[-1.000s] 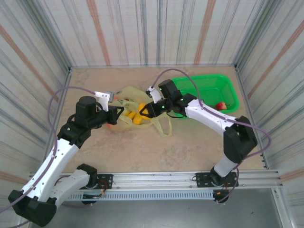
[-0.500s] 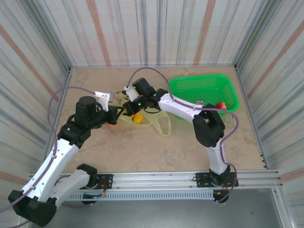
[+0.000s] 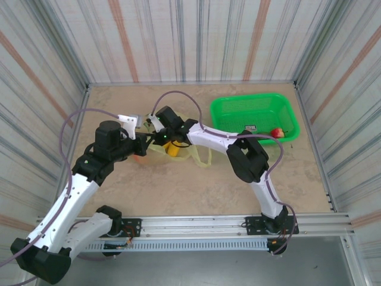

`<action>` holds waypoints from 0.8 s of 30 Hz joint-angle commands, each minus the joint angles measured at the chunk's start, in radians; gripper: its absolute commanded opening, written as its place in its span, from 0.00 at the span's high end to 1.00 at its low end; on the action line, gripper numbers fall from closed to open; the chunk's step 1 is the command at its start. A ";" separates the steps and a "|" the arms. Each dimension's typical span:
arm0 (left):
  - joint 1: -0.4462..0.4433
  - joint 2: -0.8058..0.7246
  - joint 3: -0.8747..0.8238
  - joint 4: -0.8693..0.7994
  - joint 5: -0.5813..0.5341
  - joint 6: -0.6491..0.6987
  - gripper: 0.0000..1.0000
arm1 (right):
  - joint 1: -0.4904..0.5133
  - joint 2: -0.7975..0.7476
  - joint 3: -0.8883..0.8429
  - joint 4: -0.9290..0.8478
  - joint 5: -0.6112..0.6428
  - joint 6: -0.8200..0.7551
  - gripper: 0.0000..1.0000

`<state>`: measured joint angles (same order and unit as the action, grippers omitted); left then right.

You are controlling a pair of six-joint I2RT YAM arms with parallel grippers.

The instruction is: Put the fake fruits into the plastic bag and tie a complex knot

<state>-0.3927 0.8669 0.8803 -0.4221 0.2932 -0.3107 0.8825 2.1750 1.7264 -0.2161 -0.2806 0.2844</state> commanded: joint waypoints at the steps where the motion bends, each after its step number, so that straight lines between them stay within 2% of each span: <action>1: 0.011 0.001 -0.002 -0.010 -0.008 0.011 1.00 | -0.005 -0.088 -0.040 0.027 0.018 -0.011 0.23; 5: 0.014 0.003 -0.002 -0.009 -0.004 0.012 1.00 | -0.012 -0.151 -0.101 0.038 0.015 -0.020 0.25; 18: 0.013 -0.010 -0.006 -0.004 -0.004 0.017 1.00 | -0.083 -0.448 -0.381 0.025 -0.030 -0.046 0.63; 24: 0.013 0.004 -0.002 -0.002 0.014 0.008 1.00 | -0.201 -0.657 -0.479 -0.054 -0.024 -0.040 0.59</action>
<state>-0.3859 0.8677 0.8803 -0.4217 0.2943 -0.3107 0.7418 1.6306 1.2743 -0.2165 -0.2962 0.2508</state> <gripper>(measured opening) 0.058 0.403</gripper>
